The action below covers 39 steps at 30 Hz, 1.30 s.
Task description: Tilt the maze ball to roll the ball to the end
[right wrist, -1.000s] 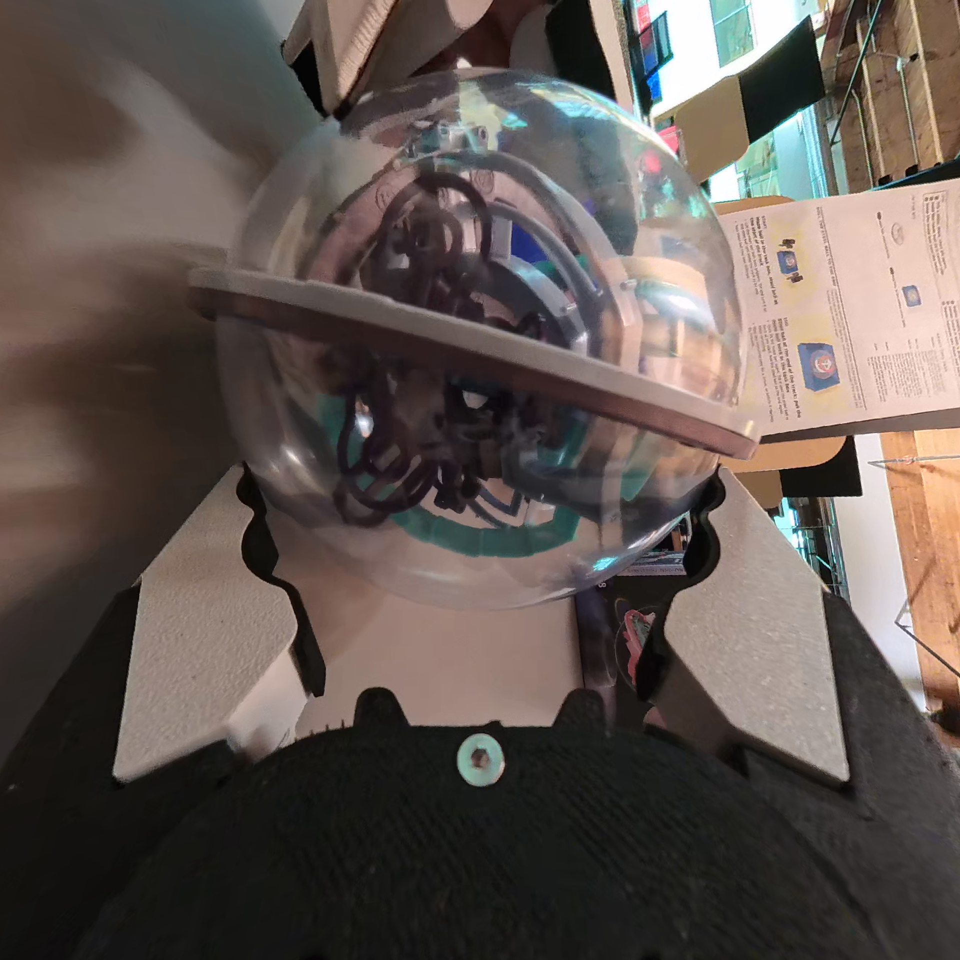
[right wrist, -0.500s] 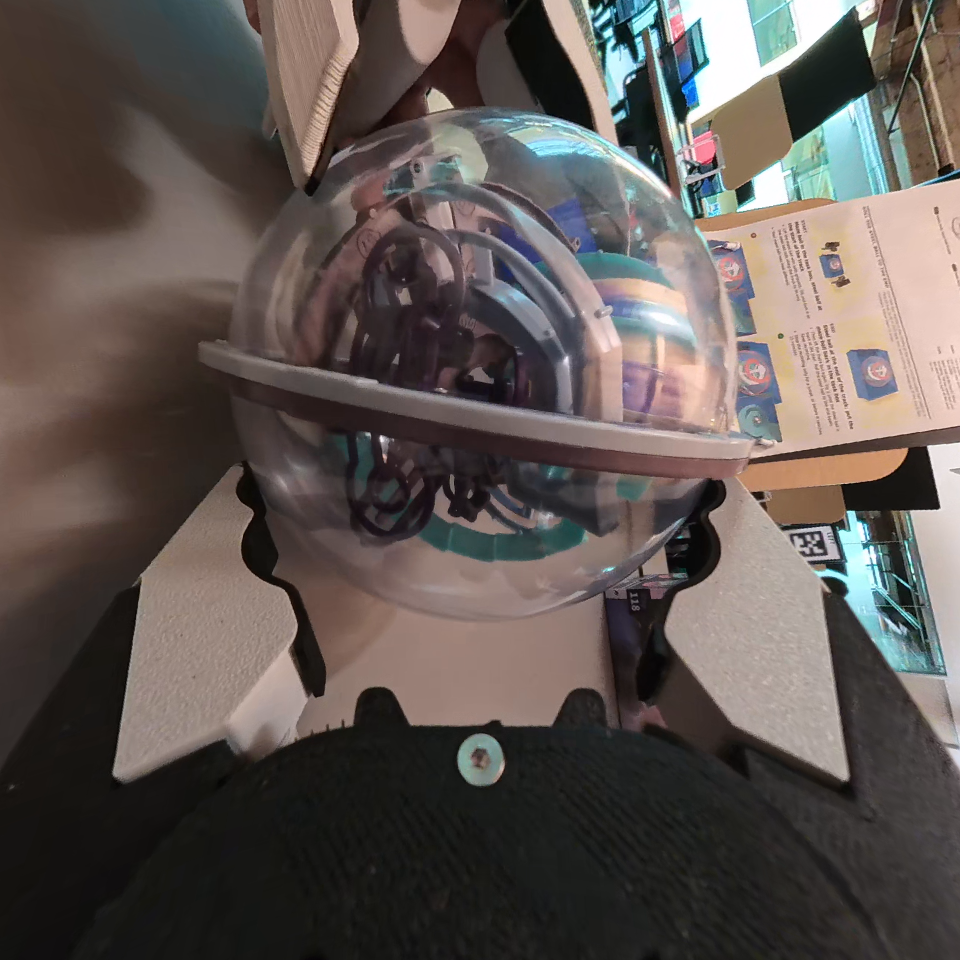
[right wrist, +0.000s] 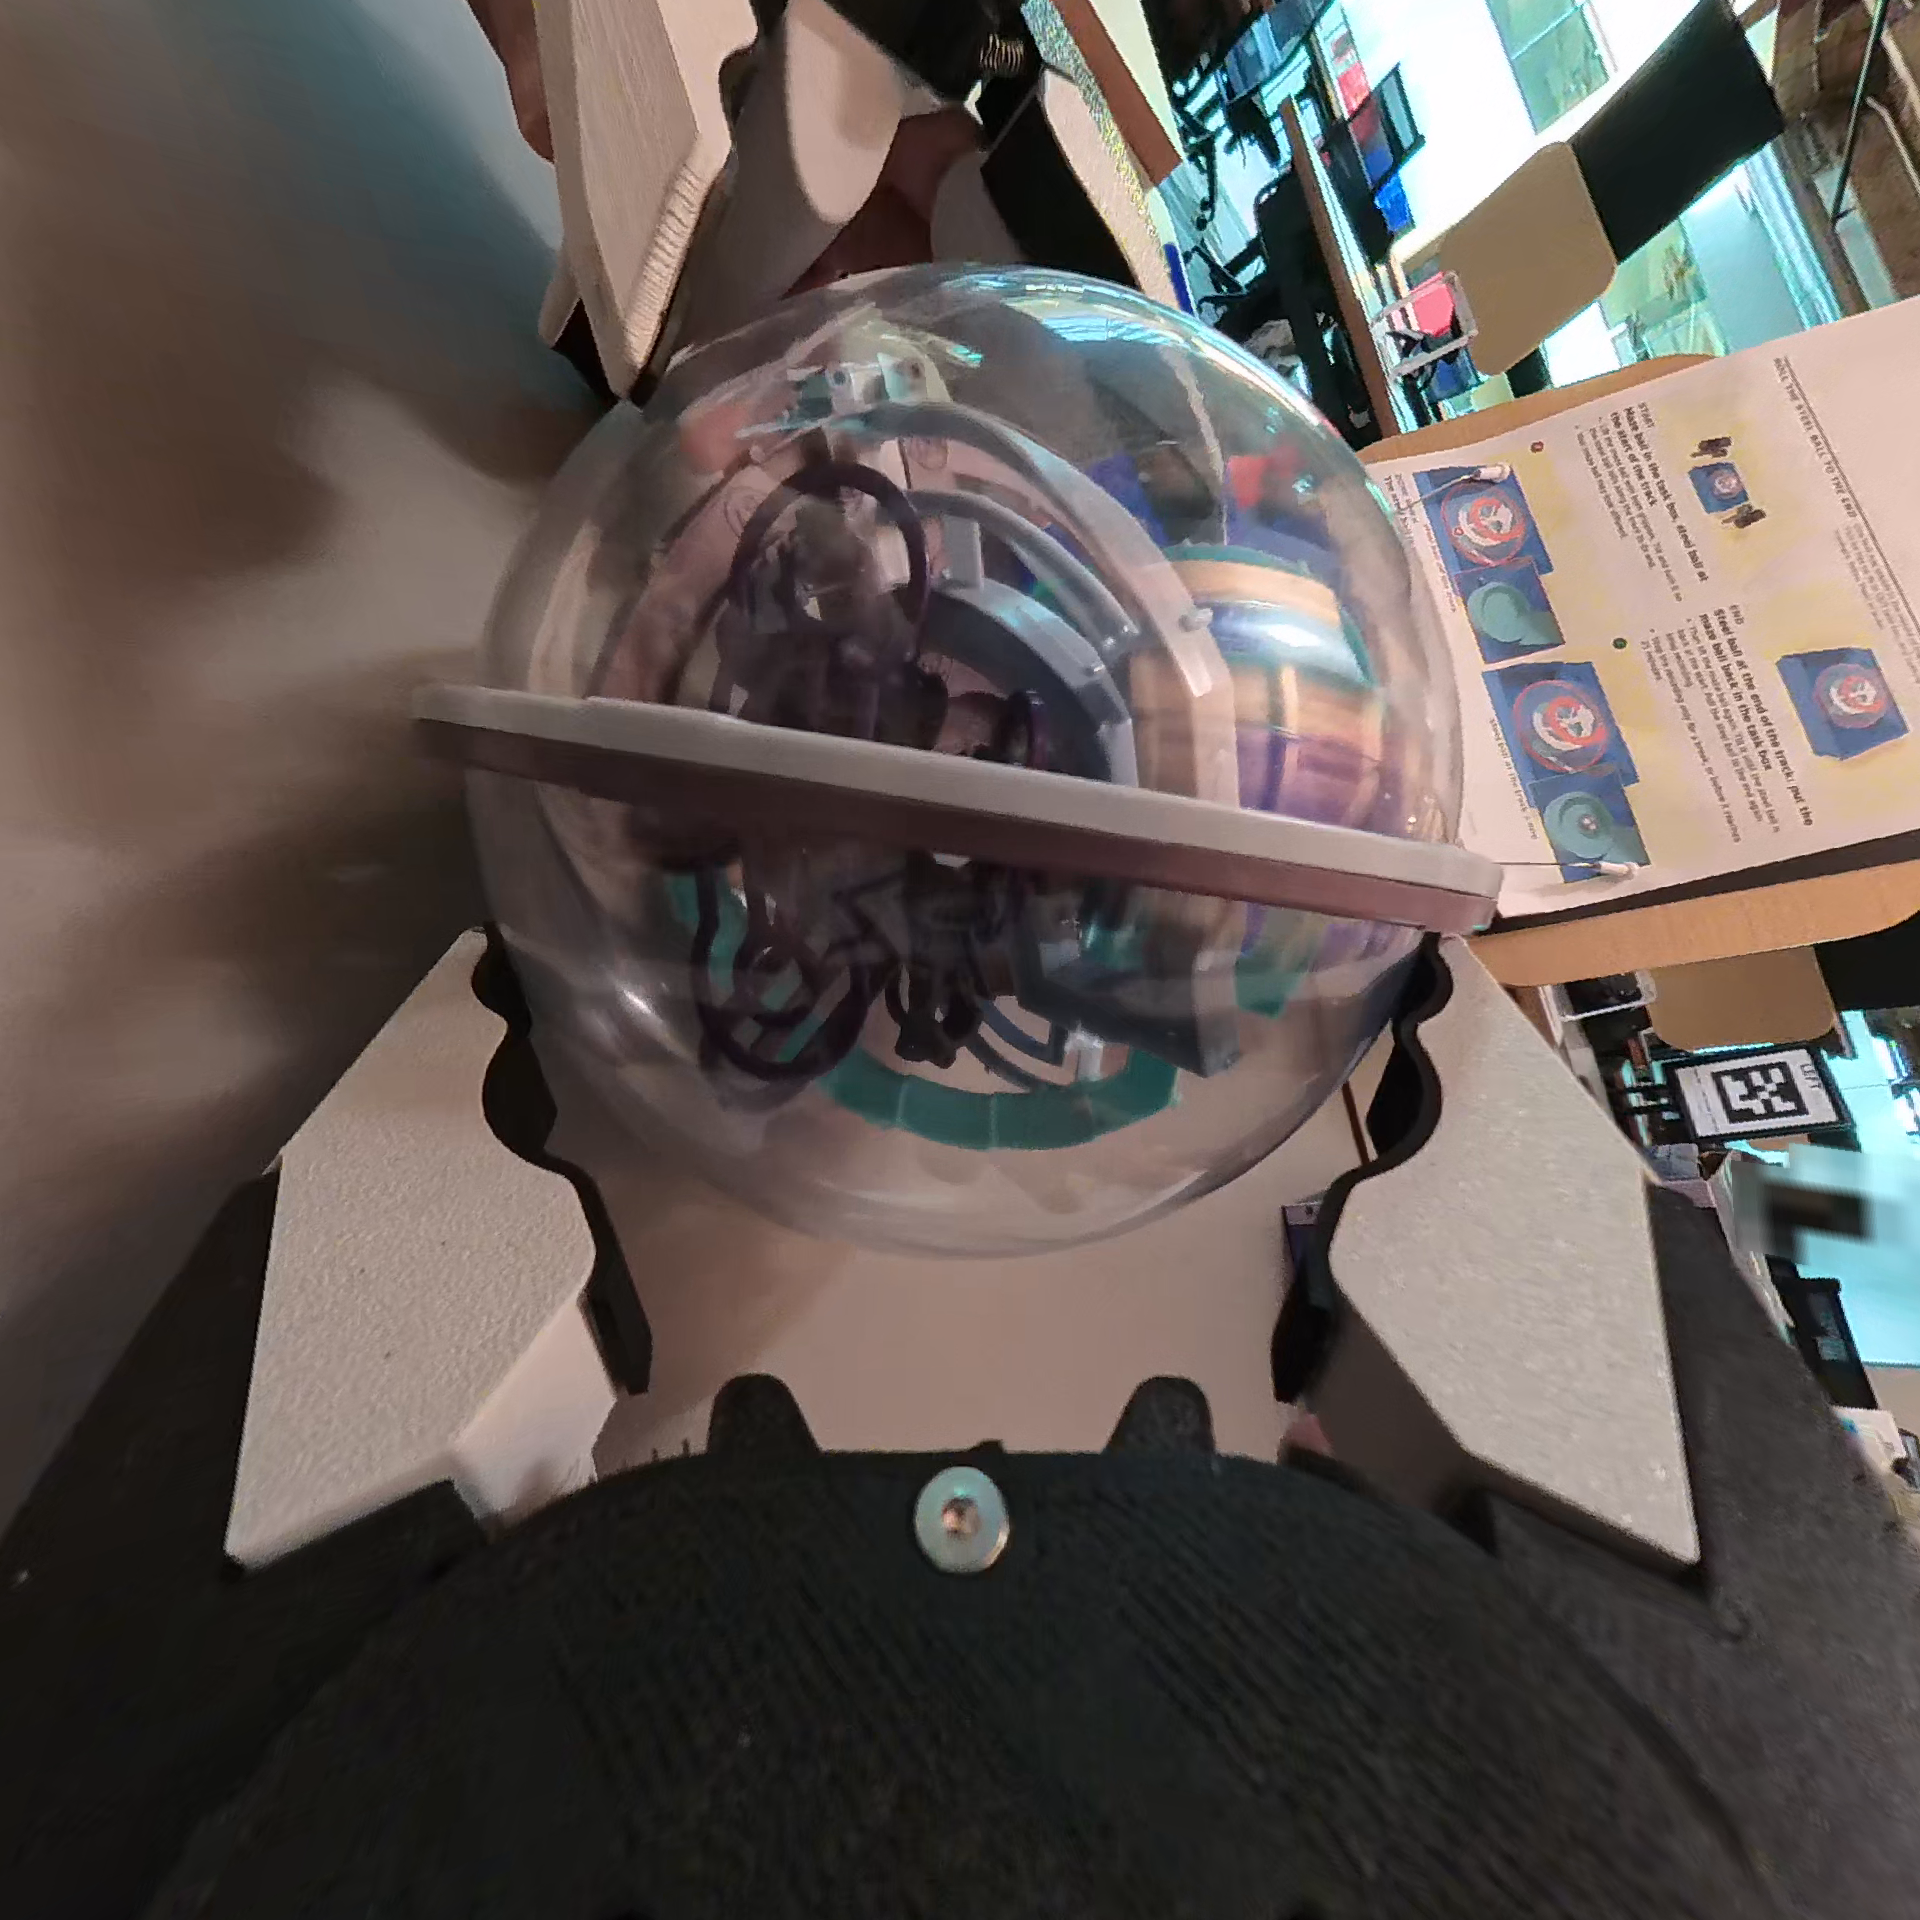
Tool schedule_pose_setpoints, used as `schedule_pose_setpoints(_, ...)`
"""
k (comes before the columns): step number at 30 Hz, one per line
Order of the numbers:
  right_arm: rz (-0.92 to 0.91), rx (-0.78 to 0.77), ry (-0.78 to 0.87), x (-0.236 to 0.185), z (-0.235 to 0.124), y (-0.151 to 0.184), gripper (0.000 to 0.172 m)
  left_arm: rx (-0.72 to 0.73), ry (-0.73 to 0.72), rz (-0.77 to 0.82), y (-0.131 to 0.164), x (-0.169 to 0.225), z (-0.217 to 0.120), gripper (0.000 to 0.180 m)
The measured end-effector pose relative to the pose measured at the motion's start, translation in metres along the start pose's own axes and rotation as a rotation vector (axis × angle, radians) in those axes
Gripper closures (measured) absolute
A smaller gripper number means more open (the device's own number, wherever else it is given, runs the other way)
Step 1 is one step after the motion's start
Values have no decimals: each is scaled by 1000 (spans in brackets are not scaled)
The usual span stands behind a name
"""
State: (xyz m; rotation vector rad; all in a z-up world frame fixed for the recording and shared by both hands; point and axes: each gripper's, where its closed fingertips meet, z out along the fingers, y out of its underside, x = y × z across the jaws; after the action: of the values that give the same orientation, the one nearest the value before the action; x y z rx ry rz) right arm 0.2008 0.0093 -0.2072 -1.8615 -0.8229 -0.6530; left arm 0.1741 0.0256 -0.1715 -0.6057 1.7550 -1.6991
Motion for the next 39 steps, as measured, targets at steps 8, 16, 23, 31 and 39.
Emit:
schedule_pose_setpoints(8, 16, 10, 22, 0, -1, 0, 14, -8, 16, -3, 0, 0, 1, 57)
schedule_pose_setpoints(16, -5, 10, 54, -2, -4, 1, 14, -48, 6, 43, -1, 5, 2, 57)
schedule_pose_setpoints(23, 22, 16, 22, -11, -17, -4, 14, -71, -9, 141, -3, 15, 5, 57)
schedule_pose_setpoints(31, 211, 92, -41, -15, -27, -20, 14, -68, 6, 194, -3, 21, 5, 57)
schedule_pose_setpoints(39, 193, 17, 40, -17, -22, -13, 14, -65, -6, 123, -7, 25, 9, 54)
